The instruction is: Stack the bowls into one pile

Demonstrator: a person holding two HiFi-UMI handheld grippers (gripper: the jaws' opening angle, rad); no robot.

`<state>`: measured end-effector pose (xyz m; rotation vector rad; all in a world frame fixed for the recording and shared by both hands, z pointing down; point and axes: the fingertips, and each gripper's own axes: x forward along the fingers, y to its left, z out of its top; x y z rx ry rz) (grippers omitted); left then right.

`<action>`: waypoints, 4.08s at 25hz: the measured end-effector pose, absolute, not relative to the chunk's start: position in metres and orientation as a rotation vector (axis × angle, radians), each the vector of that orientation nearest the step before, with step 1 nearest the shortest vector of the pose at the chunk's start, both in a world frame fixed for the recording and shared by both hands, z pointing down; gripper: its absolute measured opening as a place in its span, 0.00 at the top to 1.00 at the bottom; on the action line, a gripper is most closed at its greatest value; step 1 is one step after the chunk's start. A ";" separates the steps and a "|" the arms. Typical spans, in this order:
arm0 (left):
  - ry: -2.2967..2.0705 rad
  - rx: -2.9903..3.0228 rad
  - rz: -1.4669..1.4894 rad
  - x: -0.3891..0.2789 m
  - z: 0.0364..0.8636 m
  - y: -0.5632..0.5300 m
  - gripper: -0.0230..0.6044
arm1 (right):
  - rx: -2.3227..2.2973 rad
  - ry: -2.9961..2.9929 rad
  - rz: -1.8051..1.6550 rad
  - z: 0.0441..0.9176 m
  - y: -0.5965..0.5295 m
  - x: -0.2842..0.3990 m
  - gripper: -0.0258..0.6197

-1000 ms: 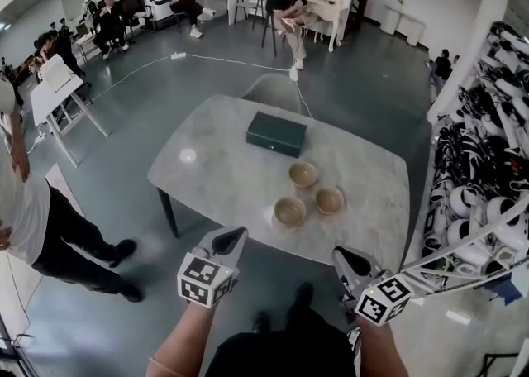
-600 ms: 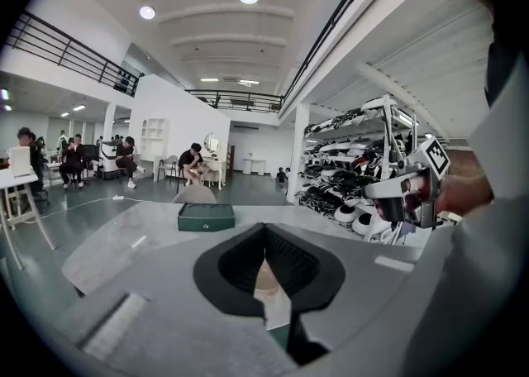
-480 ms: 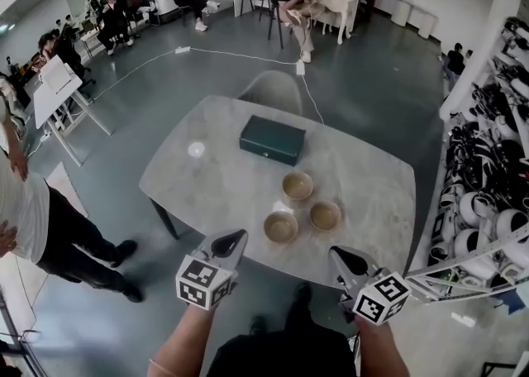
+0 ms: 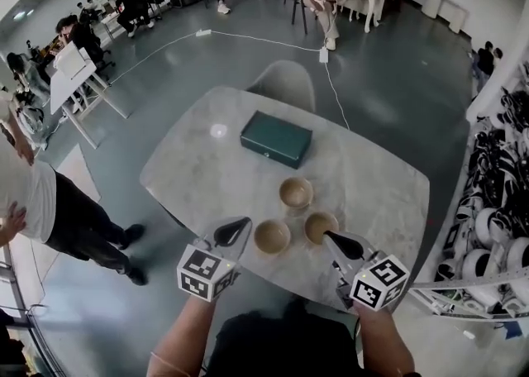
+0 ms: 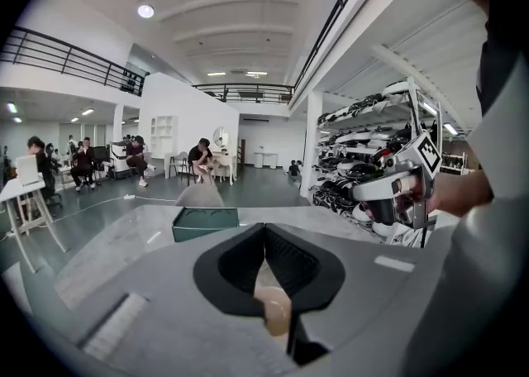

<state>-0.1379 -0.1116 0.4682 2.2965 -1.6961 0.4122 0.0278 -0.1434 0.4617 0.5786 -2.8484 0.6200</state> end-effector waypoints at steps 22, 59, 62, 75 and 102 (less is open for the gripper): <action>-1.330 2.400 0.687 -0.136 0.566 -0.099 0.69 | 0.604 -2.704 0.684 0.486 -0.144 -0.007 0.96; -0.772 2.412 1.717 -0.092 0.731 -0.078 0.90 | 0.609 -2.653 0.785 0.520 -0.146 0.029 0.96; -0.810 2.415 1.715 -0.093 0.725 -0.082 0.92 | 0.594 -2.655 0.789 0.520 -0.146 0.029 0.96; -1.146 2.315 1.464 -0.124 0.649 -0.111 0.93 | 0.533 -2.697 0.758 0.505 -0.163 0.040 0.96; -1.143 2.523 1.403 -0.028 0.565 -0.175 0.93 | 0.699 -2.740 0.790 0.497 -0.204 0.104 0.96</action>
